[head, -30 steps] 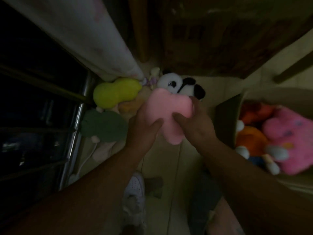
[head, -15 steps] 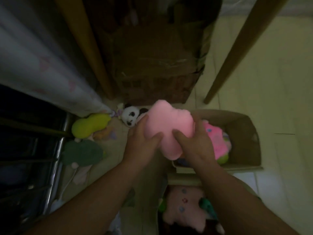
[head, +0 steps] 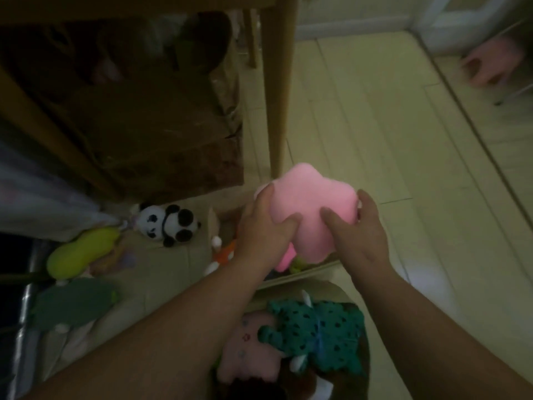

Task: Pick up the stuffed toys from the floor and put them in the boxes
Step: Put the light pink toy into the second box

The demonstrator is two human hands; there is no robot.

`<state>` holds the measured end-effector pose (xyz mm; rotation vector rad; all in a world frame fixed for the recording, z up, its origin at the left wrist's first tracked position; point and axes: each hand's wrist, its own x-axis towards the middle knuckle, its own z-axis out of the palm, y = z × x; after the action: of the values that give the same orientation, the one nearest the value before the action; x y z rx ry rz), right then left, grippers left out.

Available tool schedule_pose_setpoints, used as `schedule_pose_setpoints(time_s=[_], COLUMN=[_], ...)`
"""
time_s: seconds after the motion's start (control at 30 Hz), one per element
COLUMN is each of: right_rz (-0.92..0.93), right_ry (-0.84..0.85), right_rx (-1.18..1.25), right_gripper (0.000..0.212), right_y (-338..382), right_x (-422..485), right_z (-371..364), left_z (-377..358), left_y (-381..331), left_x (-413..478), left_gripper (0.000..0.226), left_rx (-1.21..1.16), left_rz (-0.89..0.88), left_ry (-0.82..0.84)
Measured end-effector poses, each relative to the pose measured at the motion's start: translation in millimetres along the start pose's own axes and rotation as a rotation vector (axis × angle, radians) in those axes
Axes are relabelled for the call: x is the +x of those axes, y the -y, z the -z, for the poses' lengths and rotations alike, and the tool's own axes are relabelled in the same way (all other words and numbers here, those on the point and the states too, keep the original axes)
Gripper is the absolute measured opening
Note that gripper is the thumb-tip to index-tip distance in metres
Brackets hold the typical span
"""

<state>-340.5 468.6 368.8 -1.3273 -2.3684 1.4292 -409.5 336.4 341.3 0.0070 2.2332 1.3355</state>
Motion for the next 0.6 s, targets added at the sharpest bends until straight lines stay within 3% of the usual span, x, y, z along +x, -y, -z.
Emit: schedule_pose_setpoints(time_s=[0.3,0.6], right_rz=[-0.169,0.023], right_ry=[0.004,0.126], right_rx=[0.024,-0.053], right_gripper=[0.077,0.056], right_y=[-37.4,-26.6], right_x=[32.0,25.7], right_z=[58.2,50.5], left_z=[-54.1,-44.4], left_y=[-34.3,-26.8], left_x=[-0.6,-0.7], left_gripper=[0.073,0.063], left_rx=[0.088,0.088], left_rz=[-0.024,-0.041], left_ry=[0.038,0.070])
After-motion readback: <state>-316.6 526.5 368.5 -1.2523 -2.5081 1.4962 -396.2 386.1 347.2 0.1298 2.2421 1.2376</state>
